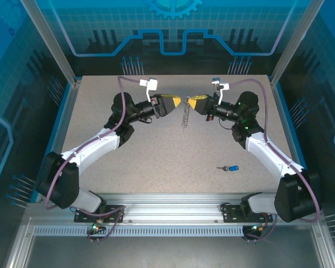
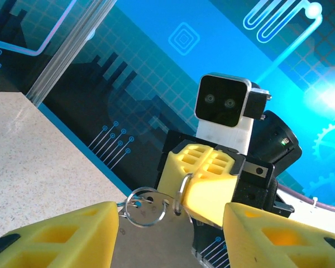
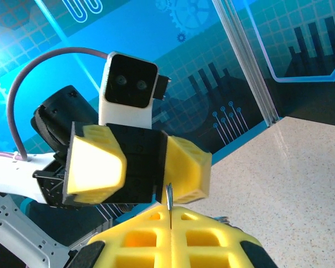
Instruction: Put the keys on the keyring
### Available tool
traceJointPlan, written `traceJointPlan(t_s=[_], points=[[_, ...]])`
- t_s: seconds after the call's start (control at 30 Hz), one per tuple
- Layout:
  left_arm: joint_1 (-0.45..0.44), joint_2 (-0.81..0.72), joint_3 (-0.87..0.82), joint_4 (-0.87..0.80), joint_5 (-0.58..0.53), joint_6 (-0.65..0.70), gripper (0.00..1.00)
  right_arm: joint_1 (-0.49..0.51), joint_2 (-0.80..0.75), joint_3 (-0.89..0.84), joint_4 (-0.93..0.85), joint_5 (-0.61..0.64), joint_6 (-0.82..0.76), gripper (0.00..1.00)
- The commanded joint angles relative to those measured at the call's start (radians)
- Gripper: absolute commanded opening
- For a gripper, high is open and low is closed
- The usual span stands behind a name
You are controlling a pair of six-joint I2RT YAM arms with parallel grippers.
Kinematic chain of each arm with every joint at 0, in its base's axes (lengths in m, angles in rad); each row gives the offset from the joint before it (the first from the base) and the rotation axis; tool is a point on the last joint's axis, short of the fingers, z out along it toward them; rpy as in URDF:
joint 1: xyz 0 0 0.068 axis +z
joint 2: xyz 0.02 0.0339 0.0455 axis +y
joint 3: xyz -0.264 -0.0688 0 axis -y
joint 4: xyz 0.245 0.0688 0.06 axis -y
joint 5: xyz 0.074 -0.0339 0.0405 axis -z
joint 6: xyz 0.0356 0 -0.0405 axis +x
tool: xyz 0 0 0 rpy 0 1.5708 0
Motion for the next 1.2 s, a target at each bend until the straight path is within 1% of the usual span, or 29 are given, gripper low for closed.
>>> traceJointPlan(t_s=[0.0,0.4,0.8,1.0,1.17], points=[[-0.002,0.026,0.033,0.102,0.034,-0.045,0.53,0.017,-0.016,0.043,0.024,0.019,0.000,0.00],[-0.016,0.027,0.040,0.100,0.022,-0.034,0.51,0.032,0.002,0.055,0.001,0.029,-0.011,0.00],[-0.034,-0.017,0.054,-0.014,0.000,0.072,0.49,0.039,0.025,0.047,-0.011,0.035,-0.020,0.00],[-0.038,-0.008,0.061,-0.013,0.004,0.072,0.45,0.043,0.033,0.049,-0.015,0.032,-0.023,0.00],[-0.042,0.001,0.064,-0.013,0.010,0.072,0.40,0.043,0.030,0.051,-0.027,0.036,-0.030,0.00]])
